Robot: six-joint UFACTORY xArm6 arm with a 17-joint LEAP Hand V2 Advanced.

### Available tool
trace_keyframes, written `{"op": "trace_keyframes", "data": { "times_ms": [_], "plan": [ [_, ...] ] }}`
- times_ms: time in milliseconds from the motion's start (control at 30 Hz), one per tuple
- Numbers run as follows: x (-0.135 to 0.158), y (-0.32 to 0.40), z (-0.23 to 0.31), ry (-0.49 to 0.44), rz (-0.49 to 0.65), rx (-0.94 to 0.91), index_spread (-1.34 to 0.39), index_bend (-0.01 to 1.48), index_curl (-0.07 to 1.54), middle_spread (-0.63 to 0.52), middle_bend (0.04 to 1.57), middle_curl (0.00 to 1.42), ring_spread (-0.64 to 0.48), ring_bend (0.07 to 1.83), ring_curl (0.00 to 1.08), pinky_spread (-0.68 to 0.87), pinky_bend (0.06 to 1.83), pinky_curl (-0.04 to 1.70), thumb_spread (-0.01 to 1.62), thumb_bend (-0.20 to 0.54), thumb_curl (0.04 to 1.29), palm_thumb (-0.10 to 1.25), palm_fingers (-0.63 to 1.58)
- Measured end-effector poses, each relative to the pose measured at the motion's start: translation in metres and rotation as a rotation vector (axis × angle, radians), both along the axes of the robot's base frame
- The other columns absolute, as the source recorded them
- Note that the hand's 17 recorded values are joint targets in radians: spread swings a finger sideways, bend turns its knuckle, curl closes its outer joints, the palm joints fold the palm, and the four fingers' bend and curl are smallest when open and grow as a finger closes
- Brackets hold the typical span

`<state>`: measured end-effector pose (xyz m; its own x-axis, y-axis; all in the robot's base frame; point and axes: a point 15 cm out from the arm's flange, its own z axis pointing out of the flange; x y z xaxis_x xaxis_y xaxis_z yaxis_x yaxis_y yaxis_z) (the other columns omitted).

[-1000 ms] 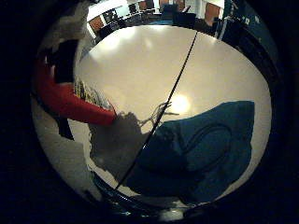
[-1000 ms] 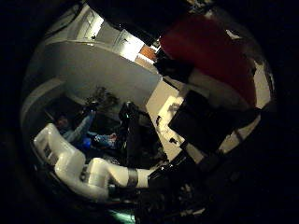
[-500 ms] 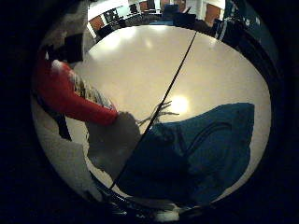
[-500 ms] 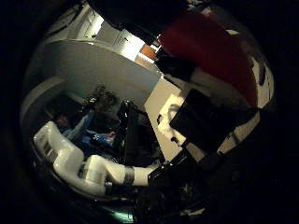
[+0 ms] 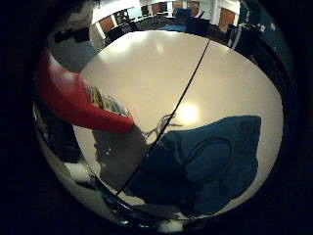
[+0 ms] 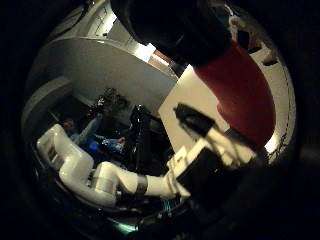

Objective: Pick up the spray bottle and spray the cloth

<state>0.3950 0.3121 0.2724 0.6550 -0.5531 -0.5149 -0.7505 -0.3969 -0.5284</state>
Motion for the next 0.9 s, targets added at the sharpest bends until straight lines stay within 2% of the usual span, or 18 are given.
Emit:
{"op": "trace_keyframes", "data": {
  "times_ms": [200,367,567,733,900],
  "plan": [
    [0.008,-0.015,0.019,-0.044,-0.023,0.004,-0.32,0.22,0.49,-0.11,0.57,0.45,-0.14,0.97,0.41,0.14,0.84,0.61,1.06,-0.029,0.37,0.58,0.21],
    [0.016,-0.040,0.034,-0.076,-0.042,-0.008,-0.30,0.20,0.46,-0.09,0.52,0.43,-0.11,0.89,0.38,0.29,0.78,0.54,1.06,-0.025,0.34,0.57,0.22],
    [0.019,-0.071,0.050,-0.087,-0.069,-0.006,-0.29,0.18,0.43,-0.08,0.48,0.42,-0.09,0.85,0.36,0.35,0.74,0.48,1.05,-0.025,0.32,0.57,0.24],
    [0.000,-0.094,0.043,-0.070,-0.084,-0.018,-0.29,0.18,0.41,-0.08,0.47,0.42,-0.08,0.83,0.34,0.37,0.73,0.45,1.05,-0.024,0.32,0.57,0.26],
    [-0.003,-0.125,0.055,-0.101,-0.104,-0.051,-0.28,0.18,0.39,-0.08,0.46,0.42,-0.08,0.82,0.33,0.38,0.73,0.41,1.05,-0.024,0.32,0.57,0.27]
  ]
}}
